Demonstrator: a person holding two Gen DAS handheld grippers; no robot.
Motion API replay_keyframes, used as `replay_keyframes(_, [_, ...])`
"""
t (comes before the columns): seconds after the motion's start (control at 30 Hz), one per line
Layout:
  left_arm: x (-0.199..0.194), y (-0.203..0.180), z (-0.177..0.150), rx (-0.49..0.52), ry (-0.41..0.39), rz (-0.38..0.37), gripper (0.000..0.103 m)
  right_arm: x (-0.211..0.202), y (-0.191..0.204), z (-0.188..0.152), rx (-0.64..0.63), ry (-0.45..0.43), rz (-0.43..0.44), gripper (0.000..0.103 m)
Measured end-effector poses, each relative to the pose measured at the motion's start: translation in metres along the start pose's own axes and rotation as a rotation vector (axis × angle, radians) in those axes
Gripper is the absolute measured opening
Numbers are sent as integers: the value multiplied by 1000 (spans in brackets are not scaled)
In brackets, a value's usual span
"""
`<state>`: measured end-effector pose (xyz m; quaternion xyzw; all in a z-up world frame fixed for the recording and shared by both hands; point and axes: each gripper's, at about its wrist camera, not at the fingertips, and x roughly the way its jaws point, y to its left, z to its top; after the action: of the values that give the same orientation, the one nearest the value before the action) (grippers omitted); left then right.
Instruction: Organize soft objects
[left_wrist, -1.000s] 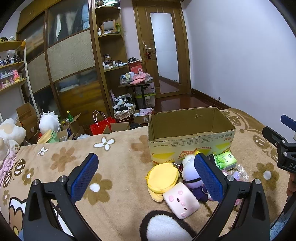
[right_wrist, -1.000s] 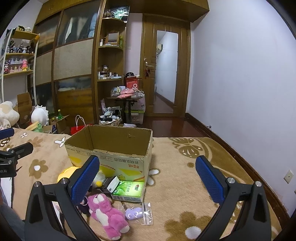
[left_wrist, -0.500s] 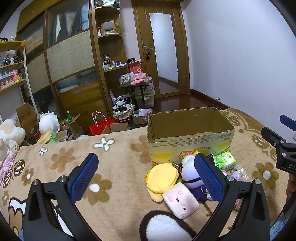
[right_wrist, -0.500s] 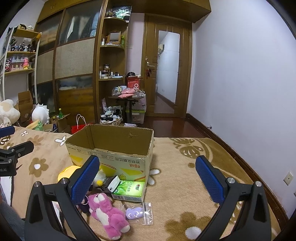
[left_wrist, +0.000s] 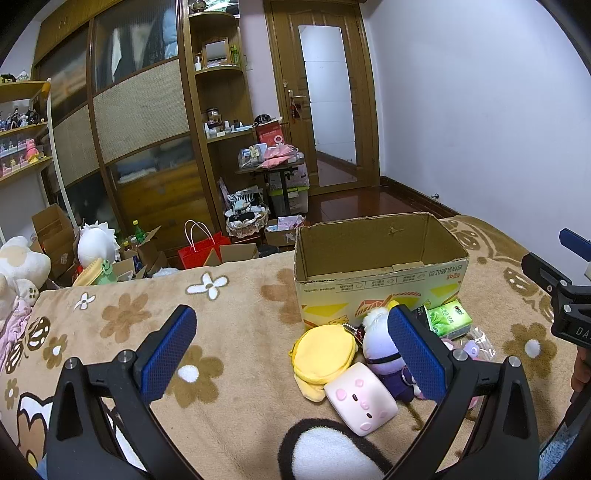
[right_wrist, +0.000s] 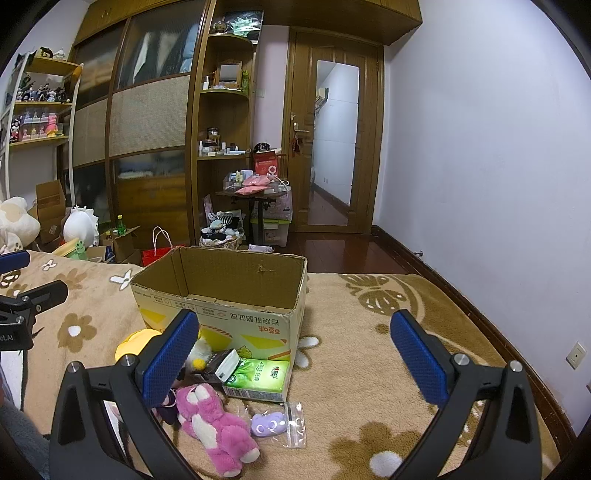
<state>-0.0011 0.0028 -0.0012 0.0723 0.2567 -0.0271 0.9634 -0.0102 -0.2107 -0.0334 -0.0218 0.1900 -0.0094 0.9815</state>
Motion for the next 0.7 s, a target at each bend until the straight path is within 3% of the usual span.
replay_keyframes(0.7, [0,0,-3,-1,4,0,102,1,-1,0,-1,2,1,103])
